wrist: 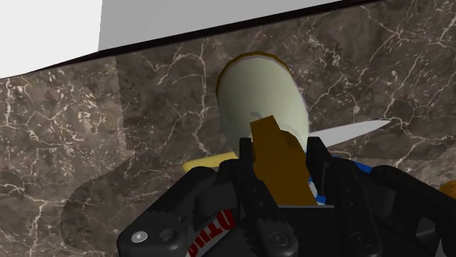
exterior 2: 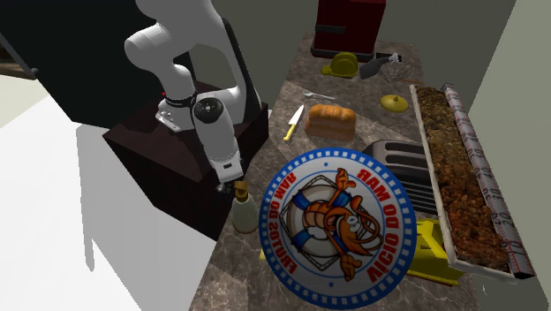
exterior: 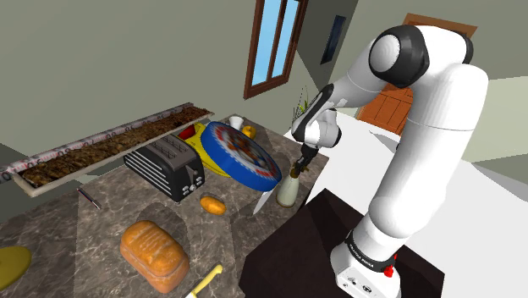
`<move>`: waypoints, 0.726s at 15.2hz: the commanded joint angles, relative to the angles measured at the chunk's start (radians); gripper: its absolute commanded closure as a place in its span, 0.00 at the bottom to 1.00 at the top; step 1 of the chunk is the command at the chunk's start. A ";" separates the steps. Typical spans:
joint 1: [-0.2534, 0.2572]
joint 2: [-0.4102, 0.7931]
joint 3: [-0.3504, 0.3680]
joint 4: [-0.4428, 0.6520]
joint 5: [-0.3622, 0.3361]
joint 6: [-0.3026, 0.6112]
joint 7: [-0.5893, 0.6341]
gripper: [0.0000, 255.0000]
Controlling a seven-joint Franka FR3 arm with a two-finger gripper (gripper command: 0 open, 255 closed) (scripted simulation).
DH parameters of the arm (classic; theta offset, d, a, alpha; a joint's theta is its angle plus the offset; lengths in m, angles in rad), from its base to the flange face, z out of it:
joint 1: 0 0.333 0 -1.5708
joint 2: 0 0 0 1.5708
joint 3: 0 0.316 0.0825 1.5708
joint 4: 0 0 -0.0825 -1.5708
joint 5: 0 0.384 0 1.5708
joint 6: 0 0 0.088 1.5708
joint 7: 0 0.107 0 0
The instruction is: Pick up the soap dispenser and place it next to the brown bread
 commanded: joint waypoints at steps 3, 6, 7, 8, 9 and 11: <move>0.017 -0.032 -0.025 -0.008 -0.039 -0.022 0.031 1.00; 0.038 -0.081 -0.058 -0.016 -0.102 -0.057 0.078 1.00; 0.043 -0.098 -0.067 -0.018 -0.123 -0.070 0.094 1.00; 0.048 -0.115 -0.076 -0.020 -0.144 -0.082 0.110 1.00; 0.052 -0.131 -0.084 -0.022 -0.164 -0.094 0.125 1.00; 0.057 -0.164 -0.097 -0.023 -0.204 -0.120 0.156 1.00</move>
